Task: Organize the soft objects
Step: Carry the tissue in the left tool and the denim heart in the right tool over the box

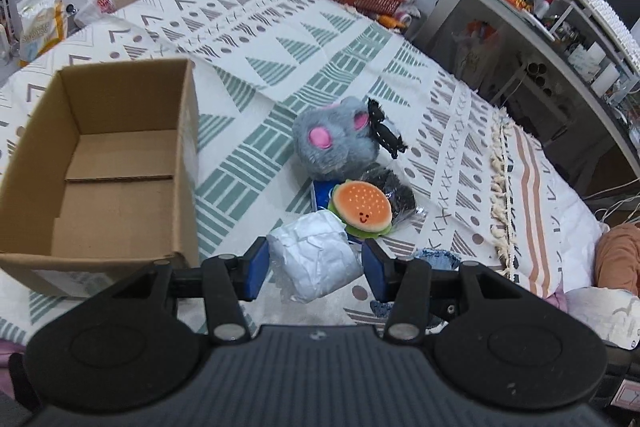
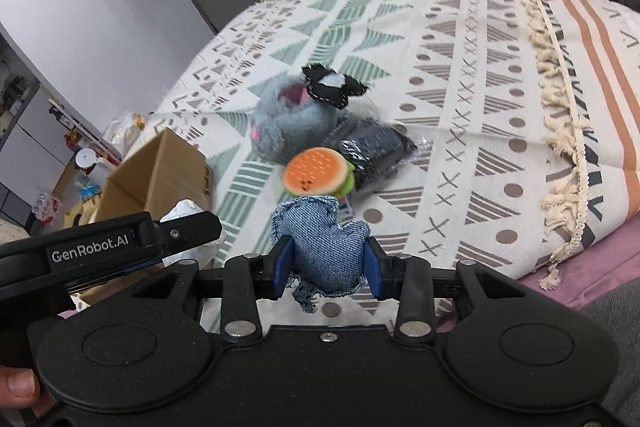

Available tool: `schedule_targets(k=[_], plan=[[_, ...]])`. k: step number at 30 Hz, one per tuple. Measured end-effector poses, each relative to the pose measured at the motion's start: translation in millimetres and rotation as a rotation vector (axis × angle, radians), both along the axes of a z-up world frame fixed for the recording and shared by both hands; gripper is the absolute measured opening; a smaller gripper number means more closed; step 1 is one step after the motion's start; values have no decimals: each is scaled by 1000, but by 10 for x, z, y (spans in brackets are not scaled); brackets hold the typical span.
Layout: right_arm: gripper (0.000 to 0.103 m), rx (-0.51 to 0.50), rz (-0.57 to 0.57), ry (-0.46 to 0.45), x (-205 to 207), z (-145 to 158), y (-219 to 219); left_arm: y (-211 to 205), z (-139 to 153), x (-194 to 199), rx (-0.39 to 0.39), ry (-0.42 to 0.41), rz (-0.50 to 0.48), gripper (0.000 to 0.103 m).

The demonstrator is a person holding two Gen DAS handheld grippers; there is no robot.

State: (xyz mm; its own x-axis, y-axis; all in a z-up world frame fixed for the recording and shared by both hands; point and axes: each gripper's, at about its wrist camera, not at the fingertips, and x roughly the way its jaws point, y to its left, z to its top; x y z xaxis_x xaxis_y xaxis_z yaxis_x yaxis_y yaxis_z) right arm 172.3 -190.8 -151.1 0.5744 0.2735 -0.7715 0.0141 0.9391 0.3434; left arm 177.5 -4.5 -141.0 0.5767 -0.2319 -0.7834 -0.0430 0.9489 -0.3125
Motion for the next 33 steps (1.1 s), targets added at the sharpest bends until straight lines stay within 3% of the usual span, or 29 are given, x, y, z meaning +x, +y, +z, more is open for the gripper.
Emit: schedule_targets(k=[15,33], plan=[[37,-35,32,-106,-99,423,337,409,335,-225,-8,-69,46,49],[37,-53,109,-151,-53,569,962,1164,328,-309,-47,-74,179,49]])
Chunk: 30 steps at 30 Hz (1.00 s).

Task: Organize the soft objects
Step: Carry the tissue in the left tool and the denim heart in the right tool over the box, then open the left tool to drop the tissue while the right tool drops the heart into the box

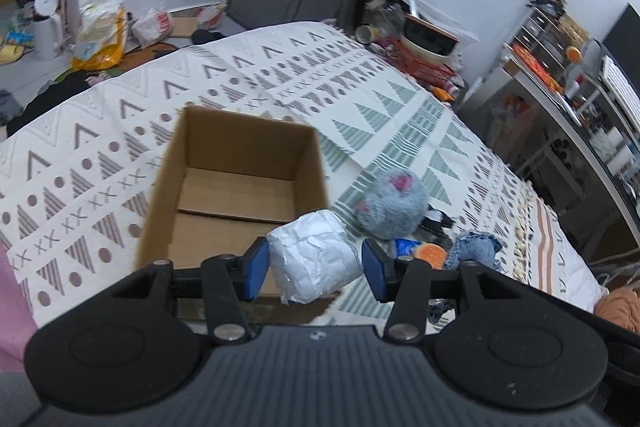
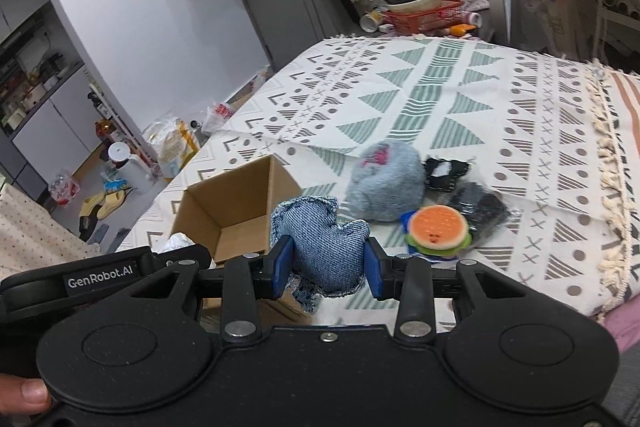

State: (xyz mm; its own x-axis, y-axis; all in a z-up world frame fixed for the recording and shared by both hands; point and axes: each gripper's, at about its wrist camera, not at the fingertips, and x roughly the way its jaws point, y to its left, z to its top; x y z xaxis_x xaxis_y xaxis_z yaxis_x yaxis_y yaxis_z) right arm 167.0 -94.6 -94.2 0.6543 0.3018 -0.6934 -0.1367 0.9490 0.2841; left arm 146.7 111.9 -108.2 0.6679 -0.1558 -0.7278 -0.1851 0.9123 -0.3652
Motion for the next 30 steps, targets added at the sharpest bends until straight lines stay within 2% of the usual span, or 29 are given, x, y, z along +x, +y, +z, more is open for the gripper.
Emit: schedule_targets(k=[14,22,27,30], plan=[[38,-1,65,28,218,-96,538,509,-277,112,-50,52,101,49],[38,6,93,59,327,-217,785,666,-373,178,-63,78,138,49],[39,8,102,82,390,-283,859,732,-404,230,-89,101,149,58],[40,14,106,95,415,-307,885,720,-364,206,-64,90,154,64]])
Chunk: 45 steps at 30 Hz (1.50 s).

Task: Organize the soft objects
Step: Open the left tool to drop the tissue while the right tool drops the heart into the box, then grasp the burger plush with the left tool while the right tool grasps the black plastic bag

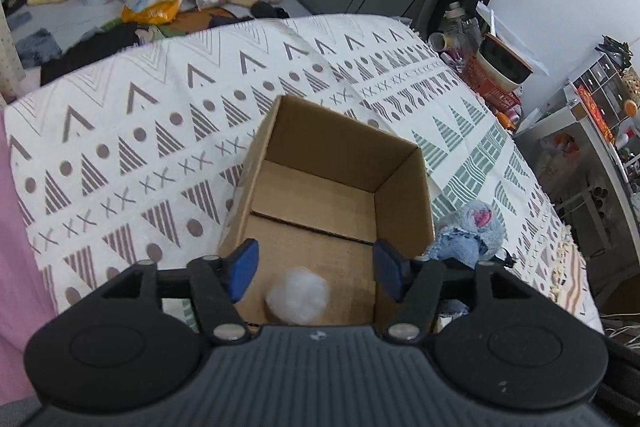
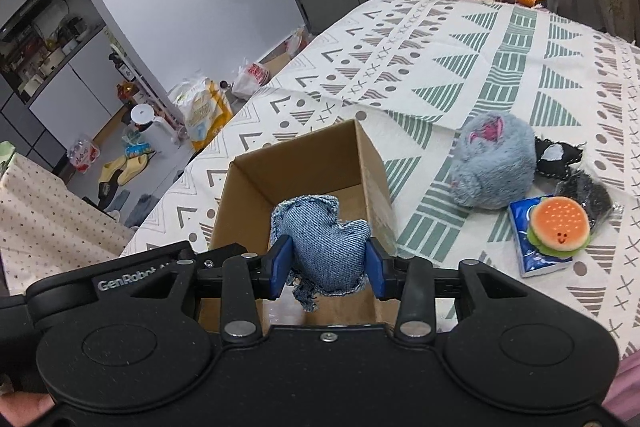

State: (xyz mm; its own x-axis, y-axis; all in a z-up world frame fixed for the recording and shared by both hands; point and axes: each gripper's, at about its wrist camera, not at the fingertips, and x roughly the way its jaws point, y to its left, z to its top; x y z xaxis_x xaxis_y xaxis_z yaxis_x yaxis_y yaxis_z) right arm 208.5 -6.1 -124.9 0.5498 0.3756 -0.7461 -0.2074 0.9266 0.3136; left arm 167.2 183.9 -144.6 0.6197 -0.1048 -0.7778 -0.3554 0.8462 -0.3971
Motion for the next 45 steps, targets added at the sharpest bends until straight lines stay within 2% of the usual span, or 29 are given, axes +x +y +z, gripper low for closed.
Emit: schedule_targets(k=[4,9,11,13,18,20,23,31,39,45], plan=[[41,16,1,17,14,-31,14,15,71,-46,33,3,26,67],[48,51,4,21,16,-36,31,75,162,-99,49,-1,64,71],[58,67,-4,34,25,-33,3,89,203,-120,59,-7,81,77],[63,77,-11,30,10,-12,-41,80,238,-131,77,-12,85,80],[74,80,-27,8,-51,84,-218,-22,288,-148,109,-10,65,81],[87,78,-40,-2,-81,126,-319,-74,297,-161,116,-9,58,82],[95,75,-62,-27,-129,192,-499,-162,313,-173,130,-4,48,83],[103,52,-126,-46,-194,292,-967,-414,415,-202,162,-10,22,86],[103,54,-169,-39,-263,352,-1432,-757,538,-190,174,-7,-28,88],[103,64,-215,-41,-324,373,-1817,-1027,608,-197,213,-5,-43,88]])
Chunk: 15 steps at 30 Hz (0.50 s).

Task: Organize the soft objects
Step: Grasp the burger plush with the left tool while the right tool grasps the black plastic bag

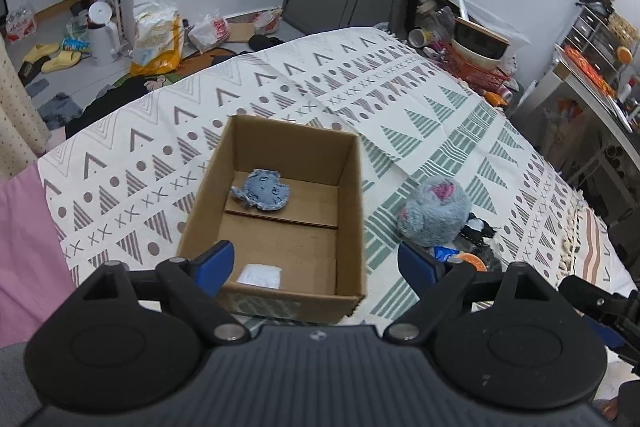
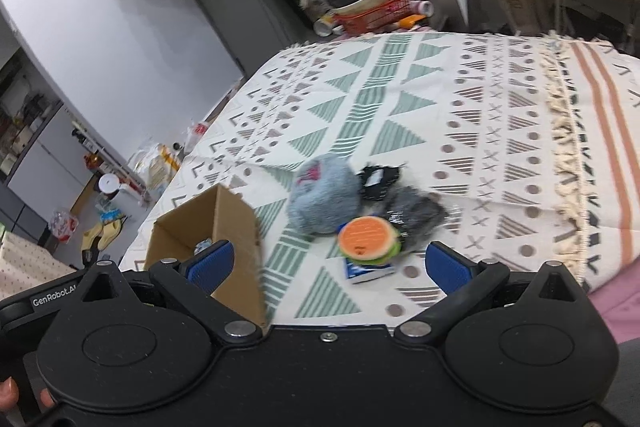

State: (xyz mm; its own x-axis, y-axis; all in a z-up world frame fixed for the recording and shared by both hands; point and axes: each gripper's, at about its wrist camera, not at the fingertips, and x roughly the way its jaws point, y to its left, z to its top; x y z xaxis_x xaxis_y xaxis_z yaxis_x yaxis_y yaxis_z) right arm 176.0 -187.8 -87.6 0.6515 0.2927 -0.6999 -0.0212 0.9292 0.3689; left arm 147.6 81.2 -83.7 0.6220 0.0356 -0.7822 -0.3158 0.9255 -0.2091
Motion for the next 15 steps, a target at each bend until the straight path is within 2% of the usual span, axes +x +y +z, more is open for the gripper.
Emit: schedule_targets(k=[15], plan=[[103,54,-95,-3,17,-88,-707,-668,67,97,69,-11,-108,88]])
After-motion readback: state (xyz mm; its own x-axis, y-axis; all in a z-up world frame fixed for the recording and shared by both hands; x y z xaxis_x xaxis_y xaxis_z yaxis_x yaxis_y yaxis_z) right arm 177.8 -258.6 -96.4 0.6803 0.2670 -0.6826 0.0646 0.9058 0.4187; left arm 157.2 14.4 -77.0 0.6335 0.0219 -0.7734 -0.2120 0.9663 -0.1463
